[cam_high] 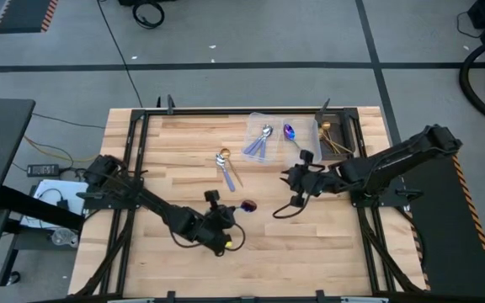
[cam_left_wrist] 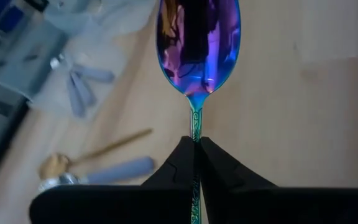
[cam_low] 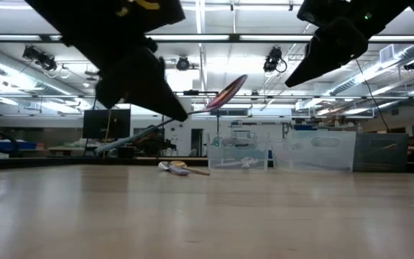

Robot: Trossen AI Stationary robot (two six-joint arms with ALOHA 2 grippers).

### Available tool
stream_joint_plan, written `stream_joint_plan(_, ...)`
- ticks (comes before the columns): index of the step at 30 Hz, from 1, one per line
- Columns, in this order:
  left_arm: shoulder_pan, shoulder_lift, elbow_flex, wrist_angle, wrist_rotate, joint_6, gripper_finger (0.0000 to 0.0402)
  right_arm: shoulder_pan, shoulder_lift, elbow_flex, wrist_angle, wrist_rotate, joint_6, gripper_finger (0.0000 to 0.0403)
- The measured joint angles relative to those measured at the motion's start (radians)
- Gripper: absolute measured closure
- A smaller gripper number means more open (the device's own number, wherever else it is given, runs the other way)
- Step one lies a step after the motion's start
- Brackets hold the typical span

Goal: Sort silverware by color (type)
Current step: Put the purple spoon into the right transparent bin

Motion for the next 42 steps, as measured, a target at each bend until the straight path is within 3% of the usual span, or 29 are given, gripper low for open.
stream_joint_plan(8,0.117,-0.033,0.0,0.103,0.1,0.319,0.0386,-0.068,-0.085,-0.095,0.07,-0.022,-0.047,0.0309)
stream_joint_plan(16,0.291,-0.053,0.0,0.287,0.392,0.593,0.0387,-0.104,-0.25,-0.166,0.056,0.008,-0.048,0.0309)
stream_joint_plan(21,0.39,-0.053,-0.001,0.406,0.54,0.654,0.0387,-0.096,-0.347,-0.233,0.054,0.008,-0.004,0.0309)
stream_joint_plan(24,0.435,-0.053,-0.001,0.473,0.608,0.687,0.0387,-0.093,-0.369,-0.29,0.147,0.008,-0.006,0.0309)
stream_joint_plan(36,0.574,-0.053,-0.001,0.689,0.779,0.776,0.0387,-0.114,-0.342,-0.362,0.359,0.004,-0.058,0.0309)
stream_joint_plan(42,0.594,-0.049,-0.001,0.811,0.857,0.776,0.0387,-0.146,-0.282,-0.361,0.52,0.0,-0.188,0.0308)
